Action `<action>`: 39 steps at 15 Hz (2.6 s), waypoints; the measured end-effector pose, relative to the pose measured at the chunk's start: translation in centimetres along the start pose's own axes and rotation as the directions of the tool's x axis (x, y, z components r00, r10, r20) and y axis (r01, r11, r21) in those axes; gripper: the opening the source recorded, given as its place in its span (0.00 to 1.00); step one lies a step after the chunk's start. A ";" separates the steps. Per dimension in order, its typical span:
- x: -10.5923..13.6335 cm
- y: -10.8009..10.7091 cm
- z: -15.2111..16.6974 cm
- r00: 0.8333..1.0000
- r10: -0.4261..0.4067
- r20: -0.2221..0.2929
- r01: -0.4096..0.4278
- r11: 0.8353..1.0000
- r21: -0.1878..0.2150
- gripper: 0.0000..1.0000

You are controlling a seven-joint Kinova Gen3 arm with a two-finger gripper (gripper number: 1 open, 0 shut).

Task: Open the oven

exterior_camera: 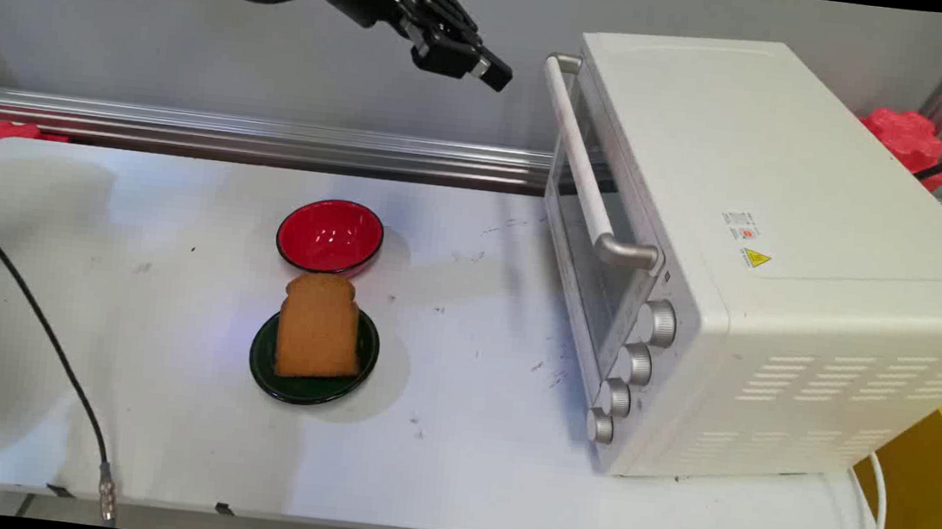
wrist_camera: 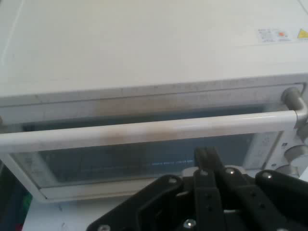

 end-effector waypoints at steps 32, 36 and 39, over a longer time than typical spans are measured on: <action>4.9 -4.2 11.2 0.992 0.040 0.122 -0.027 0.994 -0.103 0.00; 5.0 -4.2 11.8 0.992 0.048 0.118 -0.035 0.994 -0.103 0.00; 4.9 -4.2 12.2 0.992 0.053 0.118 -0.041 0.994 -0.101 0.00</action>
